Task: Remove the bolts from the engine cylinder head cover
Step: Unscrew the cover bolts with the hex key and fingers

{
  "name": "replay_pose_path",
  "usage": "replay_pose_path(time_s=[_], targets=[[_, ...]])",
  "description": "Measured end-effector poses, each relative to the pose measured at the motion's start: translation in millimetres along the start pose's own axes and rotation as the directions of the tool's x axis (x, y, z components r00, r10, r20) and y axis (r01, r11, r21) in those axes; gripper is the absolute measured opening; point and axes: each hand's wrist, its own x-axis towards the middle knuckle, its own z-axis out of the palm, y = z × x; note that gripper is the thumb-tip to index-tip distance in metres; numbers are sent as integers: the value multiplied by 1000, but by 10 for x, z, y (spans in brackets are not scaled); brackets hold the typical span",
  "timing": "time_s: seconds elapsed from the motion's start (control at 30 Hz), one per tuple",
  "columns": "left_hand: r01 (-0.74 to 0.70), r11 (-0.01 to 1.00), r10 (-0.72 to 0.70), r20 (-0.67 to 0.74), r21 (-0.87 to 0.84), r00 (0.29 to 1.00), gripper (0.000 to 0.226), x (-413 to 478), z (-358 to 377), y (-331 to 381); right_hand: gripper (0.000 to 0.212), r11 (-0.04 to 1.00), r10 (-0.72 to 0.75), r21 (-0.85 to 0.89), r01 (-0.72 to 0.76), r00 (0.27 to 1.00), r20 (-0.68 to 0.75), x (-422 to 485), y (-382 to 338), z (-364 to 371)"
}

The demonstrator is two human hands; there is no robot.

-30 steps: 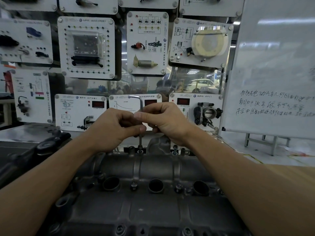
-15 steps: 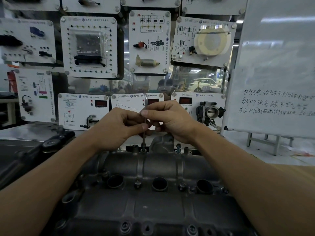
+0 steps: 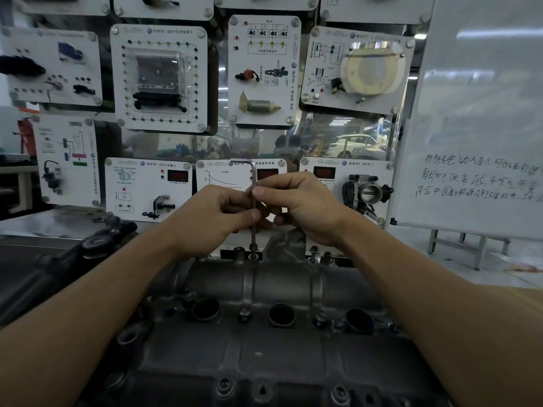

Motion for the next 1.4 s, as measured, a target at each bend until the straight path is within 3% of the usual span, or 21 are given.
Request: replay_pose_path(time_s=[0.23,0.33,0.47,0.57,0.73,0.87,0.93,1.03,1.17,1.3,1.4], targets=[[-45,993,57,-105,109,993,6,25,44,-4,10,995,-94,25,95,995,-25,-27,12,40],[-31,984,60,-162,177,985,17,53,67,-28,10,994,-111,-11,111,992,-50,-8,25,54],[-5,998,9,-68,58,998,7,37,44,-22,8,998,-55,-6,54,998,-31,-9,6,36],[6,1000,-6,3,15,1000,16,14,10,-30,14,999,7,32,-7,1000,19,-13,-16,17],[-7,999,11,-81,53,997,6,21,36,-14,9,998,-39,-51,40,999,17,-10,-5,26],[-7,990,29,-151,143,988,17,50,63,-39,6,991,-128,-32,126,991,-48,-9,40,37],[10,991,10,-147,137,989,23,50,57,-41,6,989,-137,-55,134,989,-53,3,43,44],[31,999,-29,-61,37,998,8,25,9,-27,9,995,-93,-34,93,996,6,7,11,45],[44,998,-44,-5,40,999,17,5,-40,-32,15,1000,-3,-18,4,999,47,26,-16,9],[31,997,-26,-71,66,997,9,16,10,-5,7,995,-87,-51,88,996,20,12,20,32],[15,993,3,-143,121,990,14,42,37,-33,9,988,-147,-66,143,988,-57,16,62,51]])
